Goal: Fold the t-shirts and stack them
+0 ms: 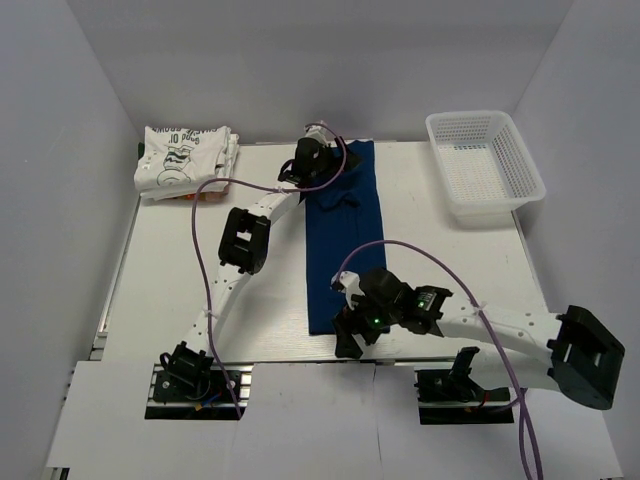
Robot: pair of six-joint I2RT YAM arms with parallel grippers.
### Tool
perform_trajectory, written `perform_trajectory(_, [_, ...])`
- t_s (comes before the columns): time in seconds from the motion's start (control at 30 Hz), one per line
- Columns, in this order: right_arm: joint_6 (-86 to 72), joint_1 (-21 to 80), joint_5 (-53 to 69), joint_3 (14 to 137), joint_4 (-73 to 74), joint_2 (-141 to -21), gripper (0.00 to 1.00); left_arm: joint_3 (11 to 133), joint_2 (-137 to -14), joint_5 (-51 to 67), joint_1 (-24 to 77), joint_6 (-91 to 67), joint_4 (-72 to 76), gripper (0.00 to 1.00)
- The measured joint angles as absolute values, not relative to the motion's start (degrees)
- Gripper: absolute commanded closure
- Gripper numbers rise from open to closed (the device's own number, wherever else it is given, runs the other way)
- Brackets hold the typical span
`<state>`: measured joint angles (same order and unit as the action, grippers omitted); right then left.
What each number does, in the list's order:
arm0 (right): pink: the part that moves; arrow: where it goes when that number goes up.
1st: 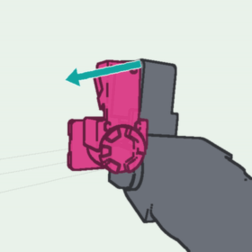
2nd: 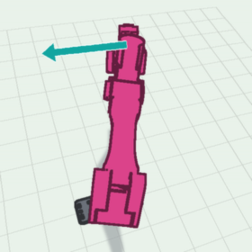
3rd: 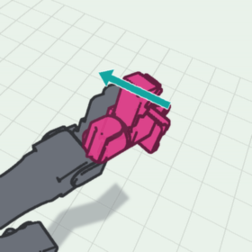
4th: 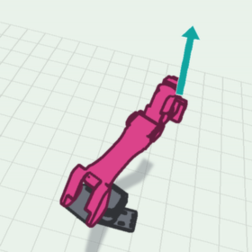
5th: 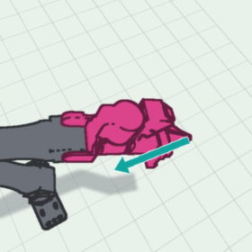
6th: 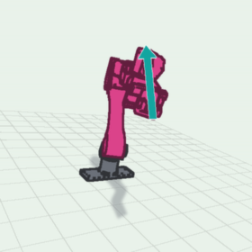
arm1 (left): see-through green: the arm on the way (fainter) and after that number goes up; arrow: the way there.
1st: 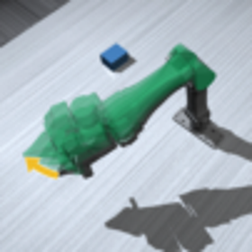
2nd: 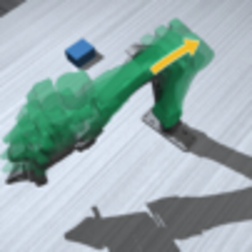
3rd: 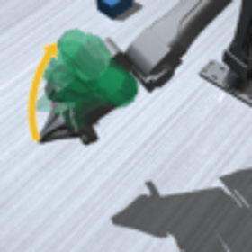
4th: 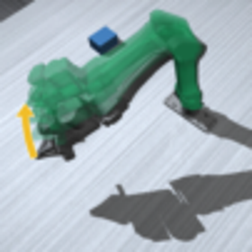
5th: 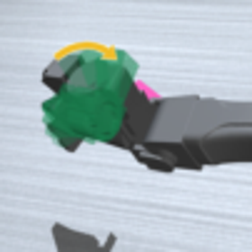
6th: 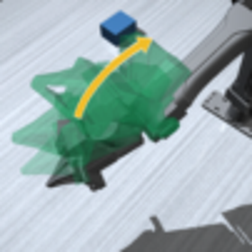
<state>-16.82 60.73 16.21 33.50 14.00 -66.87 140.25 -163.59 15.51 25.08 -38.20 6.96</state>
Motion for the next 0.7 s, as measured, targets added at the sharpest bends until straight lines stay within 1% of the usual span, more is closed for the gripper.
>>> perform_trajectory(0.13, [-15.66, 60.93, 16.49, 34.06, 14.04, -62.28, 0.10, 140.25, -163.54, 15.84, 25.08, -38.44, 7.49, 0.00])
perform_trajectory(0.23, [-16.62, 60.90, 13.47, 34.09, 14.06, -58.52, 0.10, 140.18, -163.00, 16.36, 25.08, -38.28, 6.61, 0.00])
perform_trajectory(0.33, [-19.66, 60.82, 6.63, 34.33, 15.03, -56.05, 0.10, 139.70, -160.86, 16.91, 25.21, -36.38, 2.37, 0.00])
perform_trajectory(0.43, [-24.21, 60.34, -2.26, 34.54, 17.17, -55.33, 0.10, 137.21, -155.06, 16.88, 25.36, -32.47, -4.80, 0.00])
perform_trajectory(0.53, [-29.76, 59.22, -9.96, 34.54, 21.26, -55.59, 0.10, 127.35, -142.10, 16.43, 25.85, -28.88, -11.27, 0.00])
perform_trajectory(0.7, [-38.37, 55.44, -17.26, 32.73, 27.00, -56.03, 0.10, 96.23, -106.96, 12.58, 27.83, -26.59, -12.38, 0.00])
